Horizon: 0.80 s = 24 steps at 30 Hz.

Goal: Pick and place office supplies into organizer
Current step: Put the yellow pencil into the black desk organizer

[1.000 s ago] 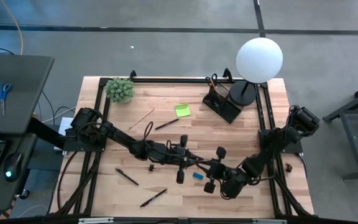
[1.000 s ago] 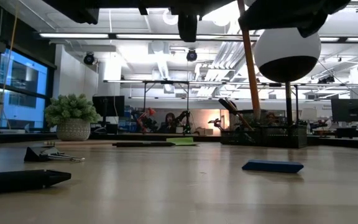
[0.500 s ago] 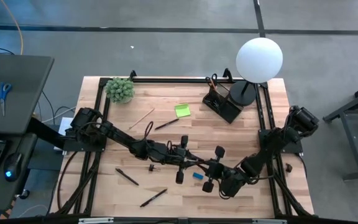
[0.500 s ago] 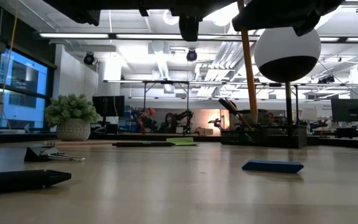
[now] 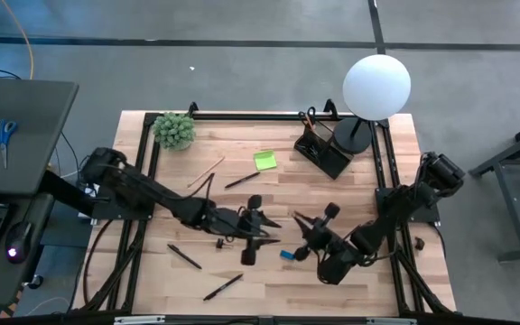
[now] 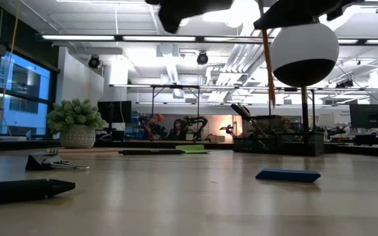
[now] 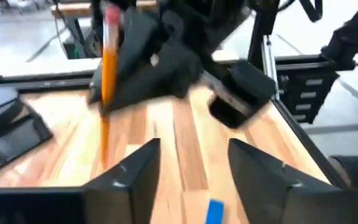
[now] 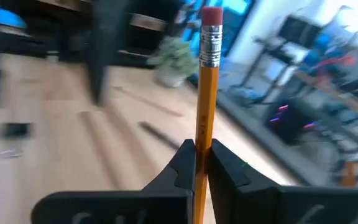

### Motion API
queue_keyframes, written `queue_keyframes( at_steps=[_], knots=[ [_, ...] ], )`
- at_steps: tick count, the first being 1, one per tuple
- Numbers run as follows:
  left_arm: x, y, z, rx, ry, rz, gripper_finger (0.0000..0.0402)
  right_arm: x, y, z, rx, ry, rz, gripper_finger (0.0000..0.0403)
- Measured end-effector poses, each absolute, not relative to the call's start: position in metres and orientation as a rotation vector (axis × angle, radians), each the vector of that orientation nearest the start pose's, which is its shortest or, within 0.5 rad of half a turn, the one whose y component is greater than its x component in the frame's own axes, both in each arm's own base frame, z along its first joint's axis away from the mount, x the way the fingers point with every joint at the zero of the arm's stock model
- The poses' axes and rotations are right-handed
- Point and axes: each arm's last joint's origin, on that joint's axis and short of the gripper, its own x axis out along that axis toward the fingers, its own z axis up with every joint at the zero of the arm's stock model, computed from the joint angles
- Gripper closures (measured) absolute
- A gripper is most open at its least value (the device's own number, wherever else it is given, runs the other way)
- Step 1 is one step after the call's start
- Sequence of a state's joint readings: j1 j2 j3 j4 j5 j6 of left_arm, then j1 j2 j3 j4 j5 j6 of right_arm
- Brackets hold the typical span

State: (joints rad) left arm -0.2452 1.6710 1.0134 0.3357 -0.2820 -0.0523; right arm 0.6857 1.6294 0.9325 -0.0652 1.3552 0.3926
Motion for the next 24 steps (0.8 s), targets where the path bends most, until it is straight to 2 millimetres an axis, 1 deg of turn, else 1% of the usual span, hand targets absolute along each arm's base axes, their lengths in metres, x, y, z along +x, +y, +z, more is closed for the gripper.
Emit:
queue_keyframes(
  at_steps=[2, 5, 8, 11, 14, 17, 22, 24],
  knots=[
    [0.354, -0.085, 0.241, 0.037, 0.303, 0.030, 0.0202, 0.258, 0.168, 0.214, -0.318, 0.272, -0.731, 0.0392],
    [0.350, -0.096, 0.246, 0.082, 0.256, -0.035, 0.0192, 0.250, 0.145, 0.230, -0.327, 0.292, -0.789, 0.0390],
    [0.346, -0.106, 0.248, 0.103, 0.203, -0.156, 0.0195, 0.240, 0.117, 0.245, -0.318, 0.339, -0.841, 0.0395],
    [0.345, -0.104, 0.244, 0.116, 0.184, -0.229, 0.0207, 0.230, 0.087, 0.258, -0.300, 0.397, -0.899, 0.0395],
    [0.345, -0.093, 0.237, 0.131, 0.201, -0.219, 0.0223, 0.223, 0.058, 0.269, -0.275, 0.421, -0.988, 0.0388],
    [0.345, -0.079, 0.229, 0.126, 0.218, -0.214, 0.0240, 0.219, 0.036, 0.278, -0.258, 0.417, -1.084, 0.0387],
    [0.343, -0.047, 0.221, 0.113, 0.223, -0.197, 0.0267, 0.220, 0.004, 0.281, -0.253, 0.425, -1.244, 0.0394],
    [0.340, -0.033, 0.222, 0.109, 0.215, -0.173, 0.0276, 0.221, -0.009, 0.281, -0.219, 0.435, -1.287, 0.0391]
  ],
)
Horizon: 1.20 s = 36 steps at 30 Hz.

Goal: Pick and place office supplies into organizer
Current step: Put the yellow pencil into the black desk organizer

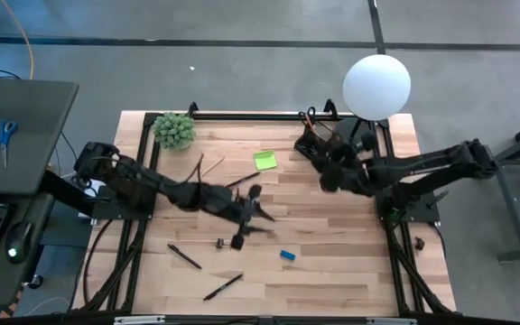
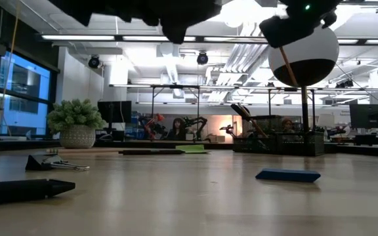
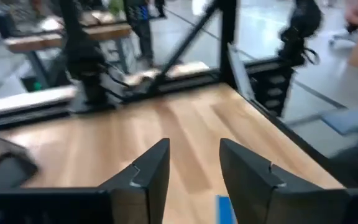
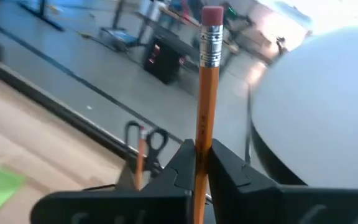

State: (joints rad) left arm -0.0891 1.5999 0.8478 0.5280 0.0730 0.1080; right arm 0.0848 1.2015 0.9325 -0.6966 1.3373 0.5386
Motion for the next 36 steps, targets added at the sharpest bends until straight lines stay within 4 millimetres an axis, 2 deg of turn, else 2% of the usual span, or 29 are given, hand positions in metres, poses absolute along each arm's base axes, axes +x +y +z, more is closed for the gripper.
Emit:
queue_keyframes(
  at_steps=[3, 6, 10, 14, 19, 24, 30, 36],
  knots=[
    [0.330, -0.009, 0.223, 0.097, 0.219, -0.145, 0.0288, 0.226, -0.026, 0.283, -0.156, 0.450, -1.297, 0.0382],
    [0.319, 0.010, 0.226, 0.088, 0.208, -0.116, 0.0298, 0.236, -0.042, 0.291, -0.113, 0.450, -1.230, 0.0381],
    [0.304, 0.030, 0.231, 0.112, 0.193, -0.089, 0.0309, 0.247, -0.066, 0.303, -0.074, 0.393, -1.087, 0.0393],
    [0.288, 0.045, 0.232, 0.126, 0.182, -0.067, 0.0318, 0.245, -0.093, 0.306, -0.089, 0.392, -1.095, 0.0393],
    [0.275, 0.060, 0.232, 0.134, 0.166, -0.054, 0.0328, 0.248, -0.122, 0.287, -0.027, 0.396, -1.050, 0.0383],
    [0.273, 0.068, 0.232, 0.121, 0.162, -0.071, 0.0337, 0.246, -0.140, 0.261, -0.024, 0.386, -1.066, 0.0395],
    [0.273, 0.066, 0.231, 0.078, 0.165, -0.100, 0.0346, 0.238, -0.141, 0.237, 0.030, 0.416, -1.070, 0.0381],
    [0.273, 0.066, 0.231, 0.064, 0.165, -0.110, 0.0346, 0.230, -0.138, 0.217, 0.075, 0.456, -1.076, 0.0385]
  ],
)
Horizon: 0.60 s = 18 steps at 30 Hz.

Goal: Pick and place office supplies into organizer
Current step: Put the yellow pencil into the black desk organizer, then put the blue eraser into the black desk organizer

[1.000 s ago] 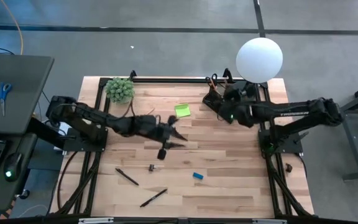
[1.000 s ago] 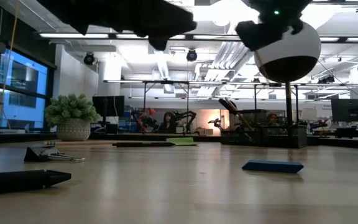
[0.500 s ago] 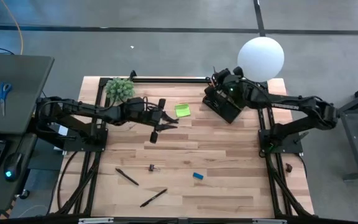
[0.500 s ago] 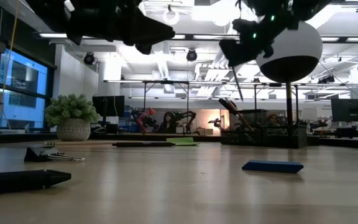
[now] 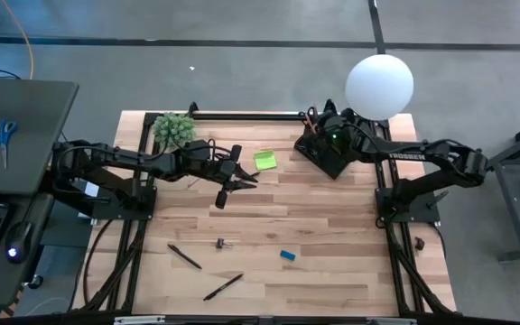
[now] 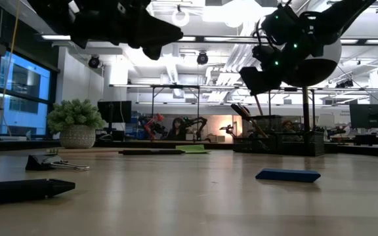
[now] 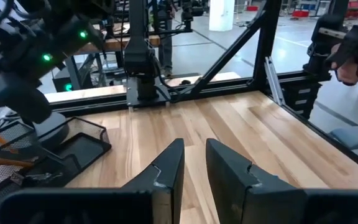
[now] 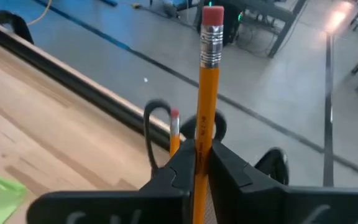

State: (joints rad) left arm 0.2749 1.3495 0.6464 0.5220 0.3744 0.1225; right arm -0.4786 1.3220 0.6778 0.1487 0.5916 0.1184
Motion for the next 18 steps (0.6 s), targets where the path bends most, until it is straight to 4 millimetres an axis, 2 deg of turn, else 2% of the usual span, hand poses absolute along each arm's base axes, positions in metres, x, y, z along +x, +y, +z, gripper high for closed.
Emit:
queue_keyframes(
  at_steps=[3, 13, 18],
  knots=[
    [0.2732, 0.0660, 0.2310, 0.063, 0.169, -0.110, 0.0346, 0.2289, -0.1371, 0.2139, 0.071, 0.469, -1.081, 0.0379],
    [0.2725, 0.0658, 0.2269, 0.058, 0.210, -0.113, 0.0346, 0.2289, -0.1358, 0.2132, 0.091, 0.468, -1.079, 0.0299],
    [0.2724, 0.0658, 0.2266, 0.059, 0.212, -0.113, 0.0344, 0.2335, -0.1275, 0.2138, 0.084, 0.467, -1.039, 0.0278]
  ],
)
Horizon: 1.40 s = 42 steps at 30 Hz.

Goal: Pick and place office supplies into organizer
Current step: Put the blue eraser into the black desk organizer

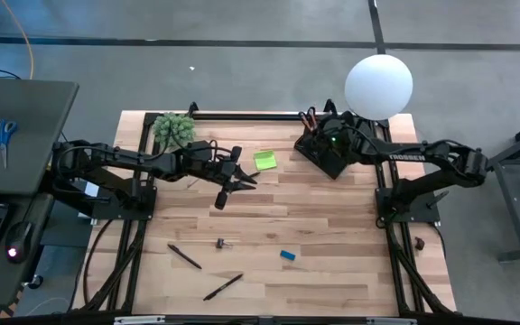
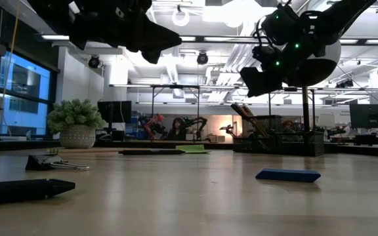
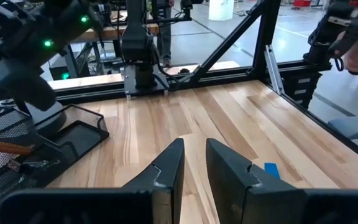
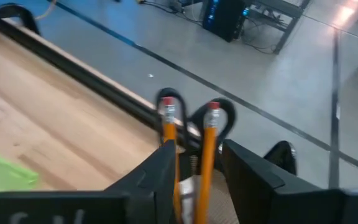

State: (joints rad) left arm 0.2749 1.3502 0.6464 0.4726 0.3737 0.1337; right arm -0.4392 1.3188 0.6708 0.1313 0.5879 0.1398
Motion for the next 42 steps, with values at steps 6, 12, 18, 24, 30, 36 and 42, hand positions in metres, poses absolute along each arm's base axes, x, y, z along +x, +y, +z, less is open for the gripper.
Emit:
queue_keyframes(
  at_steps=[6, 12, 18, 24, 30, 36, 42],
  knots=[
    [0.272, 0.066, 0.224, 0.051, 0.241, -0.108, 0.0344, 0.242, -0.098, 0.219, 0.053, 0.477, -0.890, 0.0279],
    [0.272, 0.067, 0.213, 0.031, 0.322, -0.072, 0.0344, 0.247, -0.058, 0.227, 0.080, 0.455, -0.709, 0.0279],
    [0.278, 0.068, 0.204, 0.039, 0.342, -0.114, 0.0344, 0.250, -0.011, 0.215, 0.167, 0.582, -0.394, 0.0279],
    [0.280, 0.069, 0.210, 0.082, 0.274, -0.095, 0.0344, 0.254, 0.036, 0.209, 0.130, 0.584, -0.258, 0.0279],
    [0.281, 0.066, 0.211, 0.039, 0.269, -0.105, 0.0344, 0.257, 0.076, 0.200, 0.105, 0.541, -0.195, 0.0279],
    [0.284, 0.050, 0.211, -0.020, 0.273, -0.164, 0.0344, 0.255, 0.114, 0.177, 0.137, 0.580, -0.128, 0.0279],
    [0.288, 0.021, 0.211, -0.015, 0.279, -0.219, 0.0344, 0.263, 0.155, 0.157, 0.103, 0.610, -0.043, 0.0279]
  ],
)
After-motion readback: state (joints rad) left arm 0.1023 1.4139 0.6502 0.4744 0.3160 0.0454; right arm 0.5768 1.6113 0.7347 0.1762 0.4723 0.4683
